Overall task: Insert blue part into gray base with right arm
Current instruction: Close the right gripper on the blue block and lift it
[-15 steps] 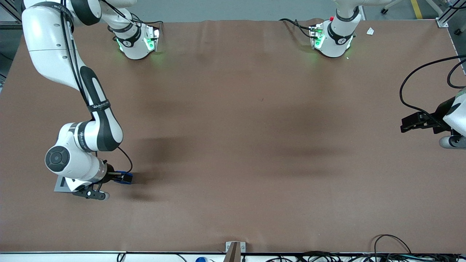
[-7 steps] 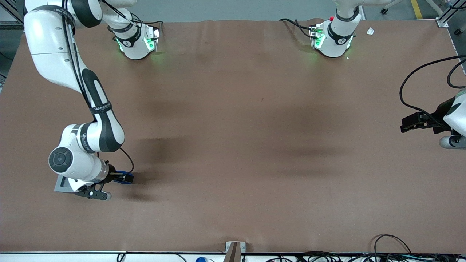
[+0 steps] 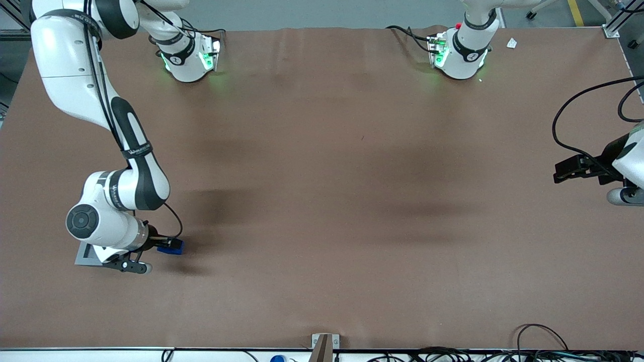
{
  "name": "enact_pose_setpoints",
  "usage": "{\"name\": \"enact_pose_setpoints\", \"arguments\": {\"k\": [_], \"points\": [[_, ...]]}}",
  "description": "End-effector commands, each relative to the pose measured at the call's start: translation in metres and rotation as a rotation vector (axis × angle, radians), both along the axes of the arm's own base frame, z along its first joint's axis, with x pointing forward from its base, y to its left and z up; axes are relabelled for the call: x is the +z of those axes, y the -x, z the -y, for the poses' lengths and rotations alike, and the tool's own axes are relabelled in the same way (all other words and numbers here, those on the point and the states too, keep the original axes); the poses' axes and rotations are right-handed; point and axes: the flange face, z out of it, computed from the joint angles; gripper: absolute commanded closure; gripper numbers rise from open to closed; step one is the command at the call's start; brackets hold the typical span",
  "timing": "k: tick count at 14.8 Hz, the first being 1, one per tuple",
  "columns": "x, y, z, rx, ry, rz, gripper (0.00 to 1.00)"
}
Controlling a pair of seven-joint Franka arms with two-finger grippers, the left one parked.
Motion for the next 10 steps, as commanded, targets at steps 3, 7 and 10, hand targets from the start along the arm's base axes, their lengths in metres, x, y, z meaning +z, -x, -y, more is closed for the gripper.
{"name": "enact_pose_setpoints", "arguments": {"k": [3, 7, 10], "points": [[0.0032, 0.0013, -0.0075, 0.020, 0.001, 0.003, 0.26], [0.0060, -0.0004, -0.0119, 0.029, 0.002, 0.011, 0.34], [0.0067, -0.0008, -0.0119, 0.035, 0.004, 0.012, 0.50]]}}
